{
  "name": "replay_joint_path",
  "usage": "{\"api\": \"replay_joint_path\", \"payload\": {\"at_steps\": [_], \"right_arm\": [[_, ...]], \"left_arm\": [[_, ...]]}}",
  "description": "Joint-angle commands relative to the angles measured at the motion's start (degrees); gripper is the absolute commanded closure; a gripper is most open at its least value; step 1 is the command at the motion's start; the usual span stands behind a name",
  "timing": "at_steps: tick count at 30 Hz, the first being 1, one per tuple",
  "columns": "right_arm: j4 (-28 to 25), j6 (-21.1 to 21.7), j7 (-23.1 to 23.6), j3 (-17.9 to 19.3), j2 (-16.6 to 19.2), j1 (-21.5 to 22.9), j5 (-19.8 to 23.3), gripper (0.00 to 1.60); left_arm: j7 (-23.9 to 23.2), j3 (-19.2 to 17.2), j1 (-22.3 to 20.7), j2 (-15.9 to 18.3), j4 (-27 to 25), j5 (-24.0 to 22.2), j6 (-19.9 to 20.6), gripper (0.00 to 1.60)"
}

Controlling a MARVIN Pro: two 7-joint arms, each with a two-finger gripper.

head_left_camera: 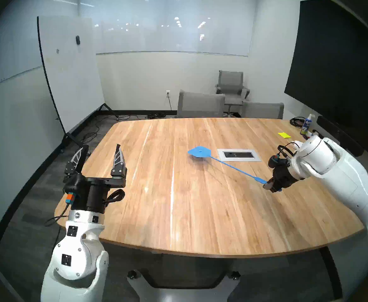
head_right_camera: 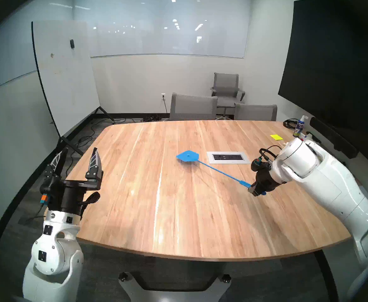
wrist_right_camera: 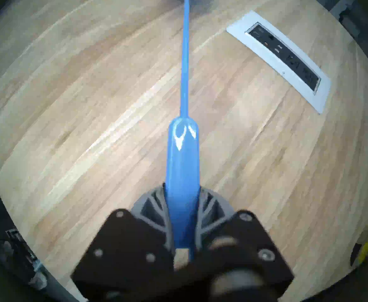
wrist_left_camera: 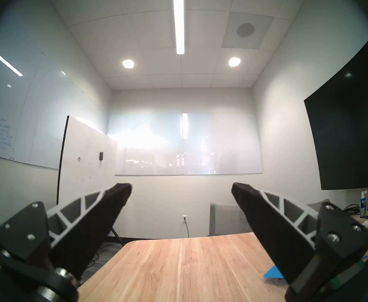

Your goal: Swat a bug on table

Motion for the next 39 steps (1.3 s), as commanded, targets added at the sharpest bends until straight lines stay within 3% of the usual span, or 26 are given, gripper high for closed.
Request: {"api": "replay_joint_path", "payload": {"at_steps": [1, 10, 19, 28, 32, 39], "right_arm": [[-2.25, -0.11, 1.24, 4.29, 2.76, 0.98, 3.11, 1.60], [-2.64, -0.11, 0.06, 5.77, 3.45, -0.36, 4.93, 1.60], [-1.23, -0.11, -0.72, 0.24, 2.84, -1.32, 1.30, 1.60], [-0.01, -0.11, -1.97, -7.43, 2.51, -1.44, -5.55, 1.60], [0.42, -0.11, -1.24, -8.93, 2.65, -1.00, -6.46, 1.60], [-1.76, -0.11, -0.74, -8.06, 3.63, -0.85, -5.31, 1.60]], "left_arm": [[-0.07, 0.08, 0.07, 0.03, -1.14, 0.03, -0.14, 0.00], [-0.07, 0.08, 0.14, 0.03, -1.24, 0.02, -0.07, 0.00], [-0.07, 0.08, 0.12, 0.03, -1.21, 0.02, -0.09, 0.00], [-0.07, 0.08, 0.12, 0.03, -1.22, 0.02, -0.09, 0.00], [-0.07, 0.08, 0.15, 0.03, -1.26, 0.02, -0.05, 0.00], [-0.07, 0.08, 0.13, 0.03, -1.22, 0.02, -0.08, 0.00]]}}
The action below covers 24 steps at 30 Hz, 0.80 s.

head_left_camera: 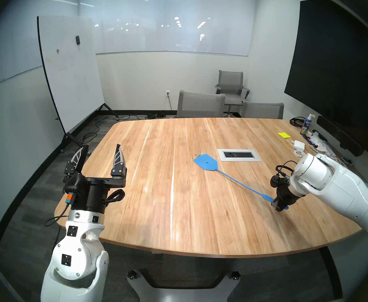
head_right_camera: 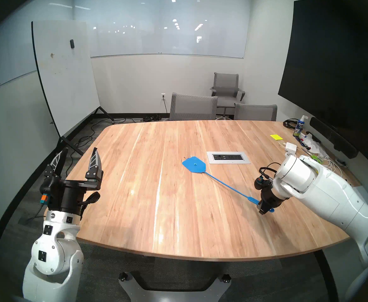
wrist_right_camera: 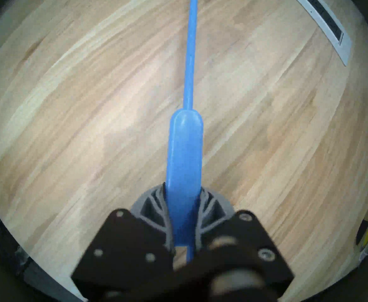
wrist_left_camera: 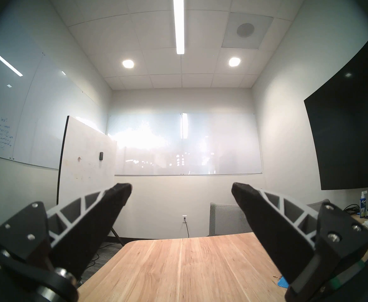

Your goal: Swat a bug on table

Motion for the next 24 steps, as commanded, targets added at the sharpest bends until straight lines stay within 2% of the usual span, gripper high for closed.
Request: {"api": "replay_joint_path", "payload": {"at_steps": [1, 15, 24], "right_arm": [[-2.32, -0.11, 0.77, 1.64, 1.04, 1.23, 0.99, 1.60], [-3.83, -0.11, 1.34, 7.62, 2.72, 1.55, 5.04, 1.60], [-5.13, -0.11, 1.44, 12.06, 4.80, -0.53, 9.30, 1.60]], "left_arm": [[-0.07, 0.08, 0.11, 0.03, -1.19, 0.02, -0.09, 0.00], [-0.07, 0.08, 0.07, 0.03, -1.14, 0.03, -0.13, 0.00], [-0.07, 0.08, 0.09, 0.03, -1.17, 0.02, -0.11, 0.00]]}}
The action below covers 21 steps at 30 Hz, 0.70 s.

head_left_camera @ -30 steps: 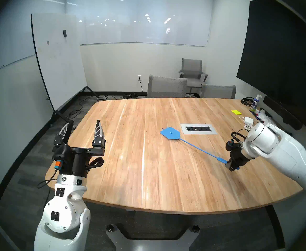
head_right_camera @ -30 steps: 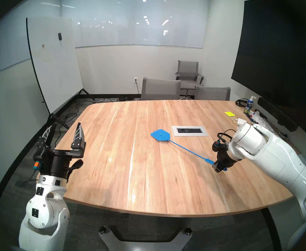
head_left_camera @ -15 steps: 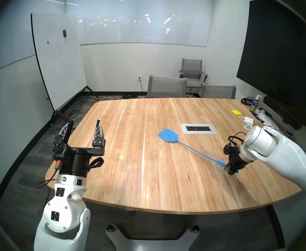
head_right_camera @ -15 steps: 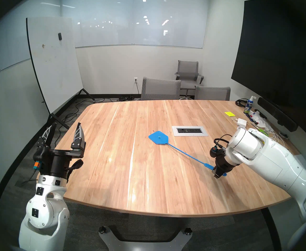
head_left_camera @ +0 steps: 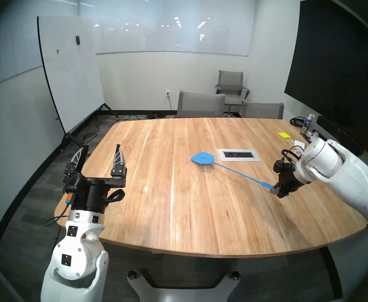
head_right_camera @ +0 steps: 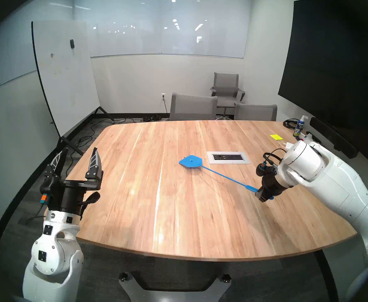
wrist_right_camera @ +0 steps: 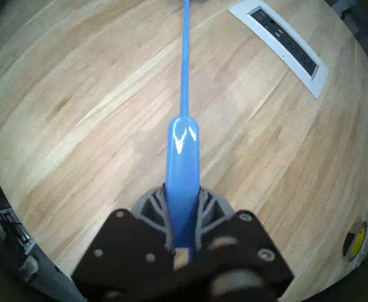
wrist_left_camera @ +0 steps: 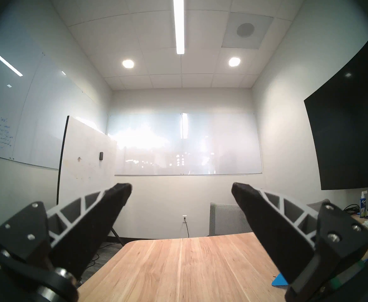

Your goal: Swat a bug on table

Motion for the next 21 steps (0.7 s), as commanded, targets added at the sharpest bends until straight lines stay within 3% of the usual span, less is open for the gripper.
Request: {"api": "replay_joint_path", "payload": {"at_steps": [1, 16, 21], "right_arm": [[-1.46, -0.11, 0.09, 4.52, 3.03, -1.31, 3.89, 1.60], [-1.26, -4.88, -1.23, 11.26, 12.41, -13.08, 11.95, 1.60], [0.83, -6.51, -1.41, 13.62, 13.82, -16.94, 14.25, 1.60]], "left_arm": [[-0.07, 0.08, 0.11, 0.03, -1.19, 0.02, -0.10, 0.00], [-0.07, 0.08, 0.06, 0.03, -1.13, 0.03, -0.15, 0.00], [-0.07, 0.08, 0.04, 0.03, -1.10, 0.03, -0.16, 0.00]]}}
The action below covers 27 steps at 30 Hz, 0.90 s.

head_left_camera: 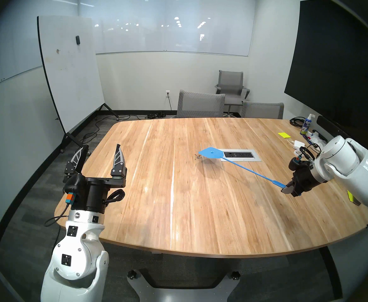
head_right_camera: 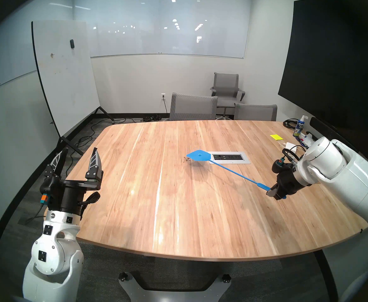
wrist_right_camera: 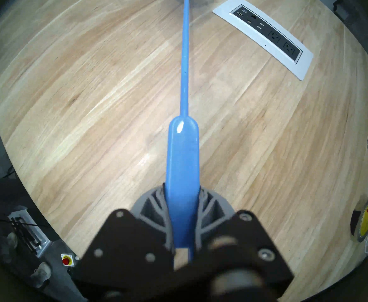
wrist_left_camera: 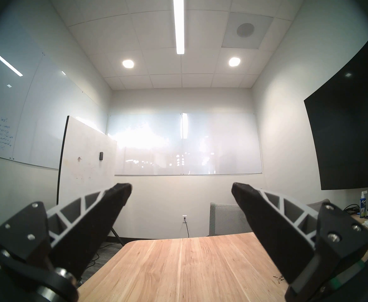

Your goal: Swat a bug on table

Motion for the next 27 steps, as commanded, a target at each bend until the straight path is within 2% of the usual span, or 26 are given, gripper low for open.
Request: {"api": "replay_joint_path", "payload": {"at_steps": [1, 10, 27], "right_arm": [[2.67, -2.54, -0.35, 4.14, 4.72, -5.97, 3.83, 1.60], [9.20, -4.68, 1.33, 8.78, 6.17, -11.01, 7.10, 1.60], [20.57, -10.07, 3.91, 16.31, 7.36, -19.32, 9.53, 1.60]], "left_arm": [[-0.07, 0.08, 0.03, 0.03, -1.08, 0.03, -0.17, 0.00], [-0.07, 0.08, -0.07, 0.03, -0.95, 0.03, -0.21, 0.00], [-0.07, 0.09, -0.18, 0.02, -0.82, 0.03, -0.24, 0.00]]}}
